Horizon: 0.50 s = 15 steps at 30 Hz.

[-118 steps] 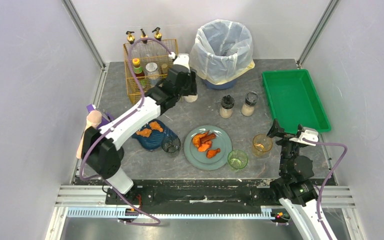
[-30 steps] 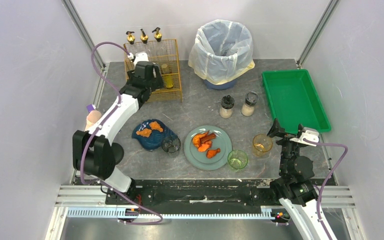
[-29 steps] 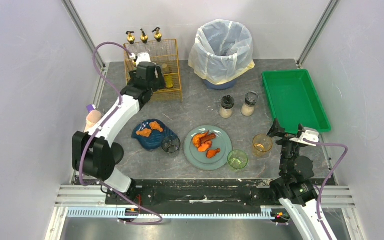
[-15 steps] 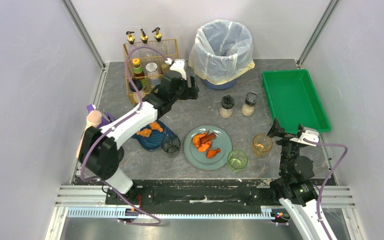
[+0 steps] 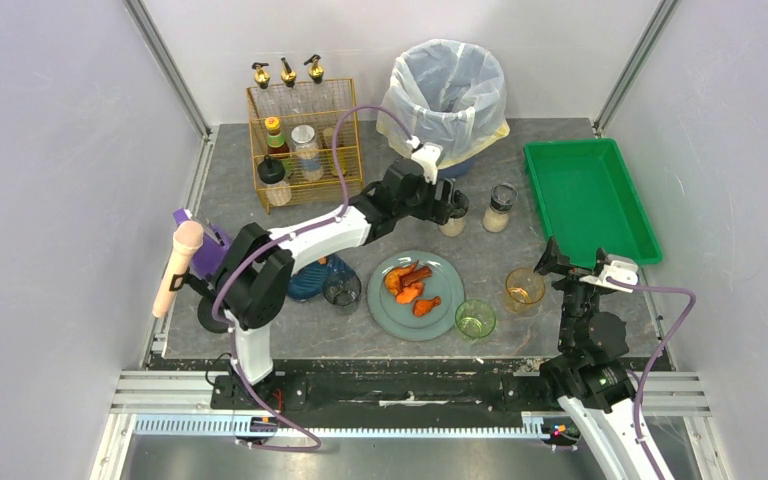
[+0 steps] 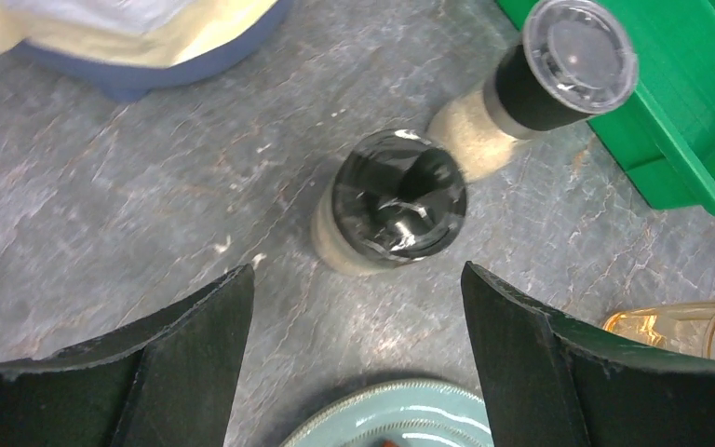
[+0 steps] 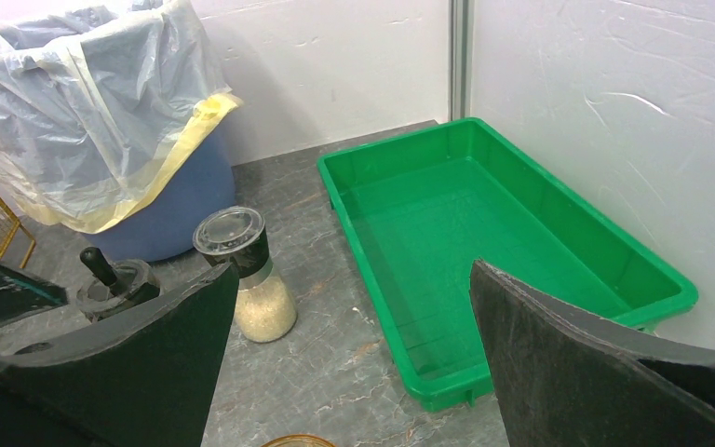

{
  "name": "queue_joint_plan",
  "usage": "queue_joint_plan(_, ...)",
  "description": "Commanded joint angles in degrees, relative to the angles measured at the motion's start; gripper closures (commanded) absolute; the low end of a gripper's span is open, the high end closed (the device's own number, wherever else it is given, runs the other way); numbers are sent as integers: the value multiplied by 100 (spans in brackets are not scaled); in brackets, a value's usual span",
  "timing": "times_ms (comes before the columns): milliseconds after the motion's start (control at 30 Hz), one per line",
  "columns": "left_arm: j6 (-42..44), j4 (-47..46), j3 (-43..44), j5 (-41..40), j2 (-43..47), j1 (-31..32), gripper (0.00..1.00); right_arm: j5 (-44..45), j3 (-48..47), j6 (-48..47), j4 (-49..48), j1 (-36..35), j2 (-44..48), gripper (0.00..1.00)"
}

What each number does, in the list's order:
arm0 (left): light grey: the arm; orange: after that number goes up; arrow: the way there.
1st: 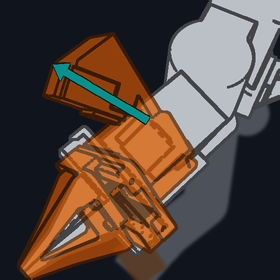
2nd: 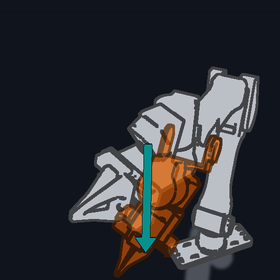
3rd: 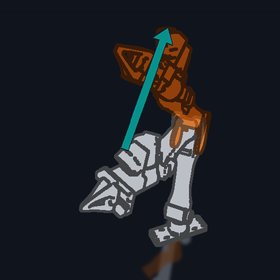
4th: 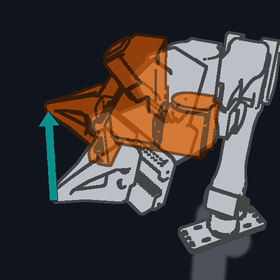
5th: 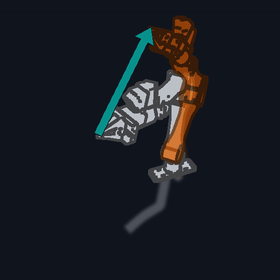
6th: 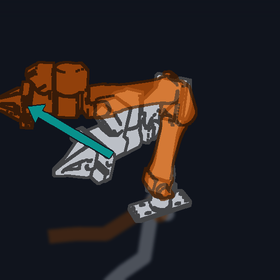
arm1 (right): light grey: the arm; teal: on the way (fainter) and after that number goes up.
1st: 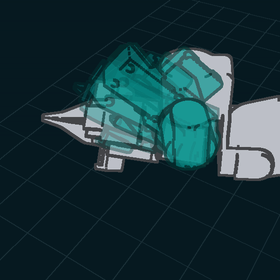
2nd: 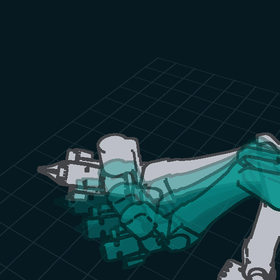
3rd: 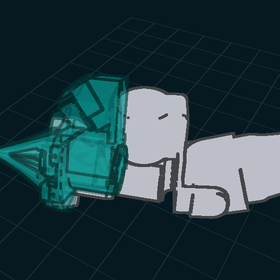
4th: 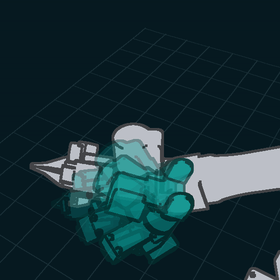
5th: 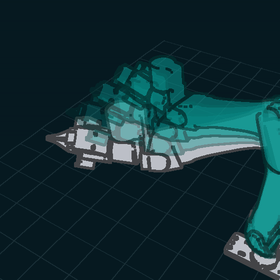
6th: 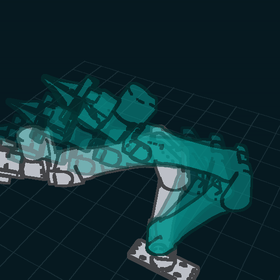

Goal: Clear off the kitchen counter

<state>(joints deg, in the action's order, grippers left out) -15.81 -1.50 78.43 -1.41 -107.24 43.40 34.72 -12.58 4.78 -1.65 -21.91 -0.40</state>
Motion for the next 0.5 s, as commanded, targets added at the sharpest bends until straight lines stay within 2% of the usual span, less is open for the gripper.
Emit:
queue_joint_plan(0, 675, -514, 464, 114, -329, 235, 13, 45, -137, -19, -72, -21, 963, 2)
queue_joint_plan(167, 816, -580, 755, 58, -731, 366, 13, 51, -132, -16, -72, -23, 963, 2)
queue_joint_plan(367, 793, -185, 1413, -662, -1358, 433, 14, 47, -132, -11, -72, -23, 963, 2)
queue_joint_plan(467, 719, -132, 1622, -728, -1566, 450, 16, 47, -134, -15, -72, -19, 963, 2)
